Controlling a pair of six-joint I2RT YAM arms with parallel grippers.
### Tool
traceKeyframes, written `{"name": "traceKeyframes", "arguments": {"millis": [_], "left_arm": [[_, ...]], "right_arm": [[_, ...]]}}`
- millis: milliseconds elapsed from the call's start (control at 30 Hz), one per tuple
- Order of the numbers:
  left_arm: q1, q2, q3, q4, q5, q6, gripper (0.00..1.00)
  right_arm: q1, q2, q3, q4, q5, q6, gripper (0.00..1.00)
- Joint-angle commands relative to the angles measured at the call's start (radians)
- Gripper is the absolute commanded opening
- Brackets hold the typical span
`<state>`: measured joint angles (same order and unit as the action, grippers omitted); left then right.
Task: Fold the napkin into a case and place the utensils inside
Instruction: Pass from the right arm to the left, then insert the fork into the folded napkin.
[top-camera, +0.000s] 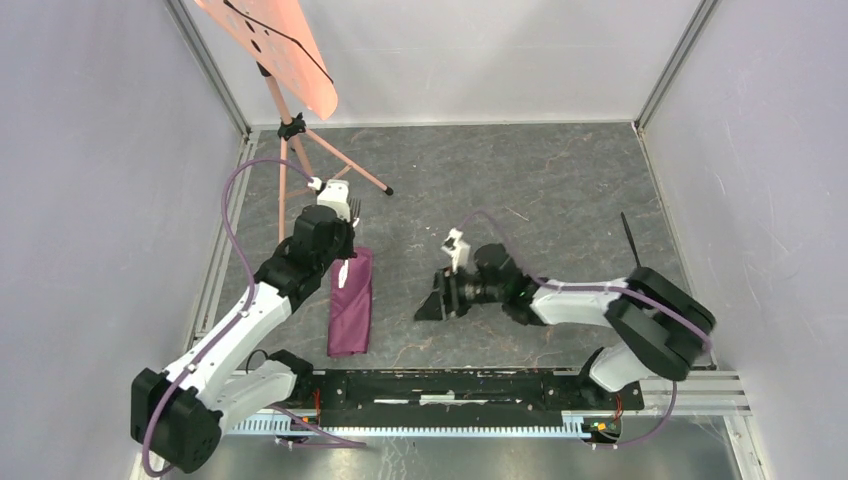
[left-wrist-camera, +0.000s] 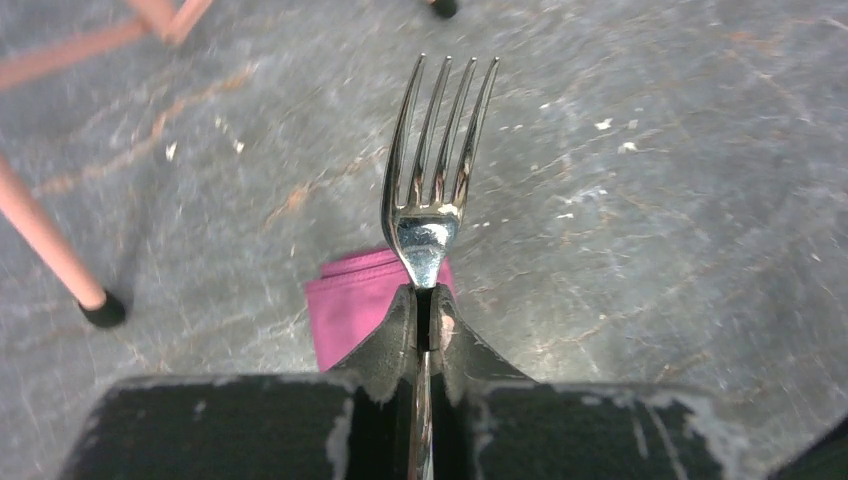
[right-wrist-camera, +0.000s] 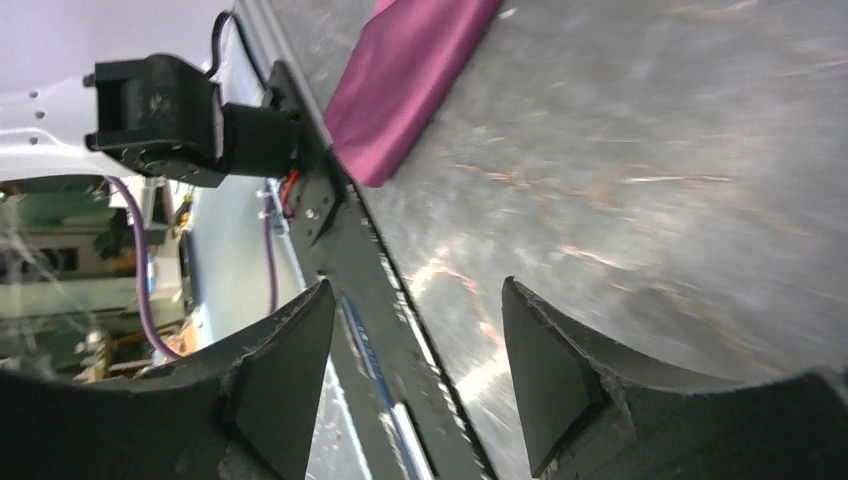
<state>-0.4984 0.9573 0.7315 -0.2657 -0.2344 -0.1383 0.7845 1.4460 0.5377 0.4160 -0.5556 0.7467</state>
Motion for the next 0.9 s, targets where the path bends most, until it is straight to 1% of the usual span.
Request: {"name": "traceKeyframes", "arguments": {"millis": [0,33,133,267,367,500,567,733,867], "left_arm": [[0.1,0.044,-0.026,0.025,0.049,-0.187,0.02],[0.116,0.055,-0.033,0.051,0.051,-0.194,0.02],[0.137,0.094,-0.063,0.145,0.043,-0.207,0.02],[0.142,0.168,-0.084,0.22,0.033,-0.221,0.02],[0.148,0.202,-0.091,0.237,0.037,-0.234,0.02],[0.152,0.228,-0.118,0.314,0.008,-0.218,0.02],[0.162,0.251,-0.122,0.347,0.041,-0.208,0.02],[0.163,0.287,-0.143,0.406,0.067,-0.214,0.02],[0.162,0.29,-0.173,0.418,0.08,-0.246,0.02]], "right_arm": [[0.163,0.133,0.019,0.406,0.132,0.241,0.67],[0.187,0.179,0.028,0.458,0.136,0.27,0.66],[0.252,0.31,0.081,0.54,0.136,0.343,0.63],[0.303,0.429,0.158,0.538,0.147,0.364,0.6],[0.326,0.499,0.194,0.584,0.136,0.402,0.57],[0.351,0.547,0.232,0.577,0.157,0.409,0.54],[0.359,0.564,0.244,0.567,0.167,0.408,0.52],[0.373,0.576,0.243,0.514,0.196,0.391,0.5],[0.379,0.598,0.25,0.504,0.205,0.387,0.44]]}}
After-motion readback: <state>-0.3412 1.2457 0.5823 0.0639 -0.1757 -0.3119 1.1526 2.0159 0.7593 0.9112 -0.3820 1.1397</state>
